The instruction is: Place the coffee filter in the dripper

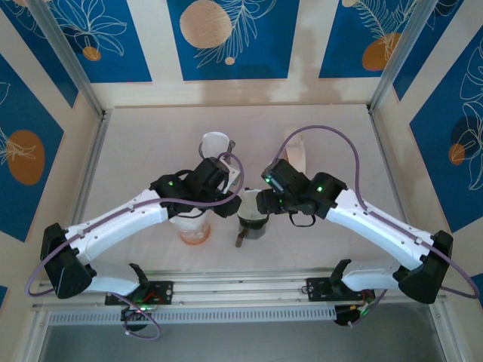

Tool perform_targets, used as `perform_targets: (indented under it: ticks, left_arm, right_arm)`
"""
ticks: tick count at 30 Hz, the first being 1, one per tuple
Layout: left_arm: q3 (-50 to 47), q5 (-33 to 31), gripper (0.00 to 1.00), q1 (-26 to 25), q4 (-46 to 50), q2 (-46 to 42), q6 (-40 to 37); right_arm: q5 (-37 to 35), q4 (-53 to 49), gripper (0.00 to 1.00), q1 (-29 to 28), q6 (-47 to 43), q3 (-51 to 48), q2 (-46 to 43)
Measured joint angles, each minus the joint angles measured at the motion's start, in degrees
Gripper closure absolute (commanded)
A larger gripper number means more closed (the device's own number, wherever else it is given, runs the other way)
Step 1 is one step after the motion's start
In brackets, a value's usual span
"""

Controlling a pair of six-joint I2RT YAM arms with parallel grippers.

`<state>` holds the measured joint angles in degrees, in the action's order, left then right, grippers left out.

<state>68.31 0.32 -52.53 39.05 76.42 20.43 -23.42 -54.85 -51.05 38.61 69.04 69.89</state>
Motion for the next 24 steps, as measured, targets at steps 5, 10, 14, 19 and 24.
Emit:
perform_targets:
  ticks: [5,10,14,19,24]
  left_arm:
    - [0.0,0.0,0.64,0.0,0.0,0.0,0.0]
    - [-0.02,0.0,0.64,0.0,-0.02,0.0,0.0]
    - [-0.02,0.0,0.64,0.0,-0.02,0.0,0.0]
    - [-0.07,0.02,0.64,0.0,-0.04,0.0,0.0]
    - [-0.33,0.04,0.64,0.0,-0.24,0.0,0.0]
  right_arm:
    - [0.96,0.98,0.39,0.35,-0.61,1.36,3.76]
    - [2.43,1.86,0.39,1.2,-1.11,1.73,9.11]
    - [3.15,2.8,0.38,2.1,-1.49,1.62,10.62]
    - [3.98,4.04,0.38,2.34,-1.66,0.96,11.3]
    - [4.48,4.92,0.39,2.34,-1.64,-0.61,12.72]
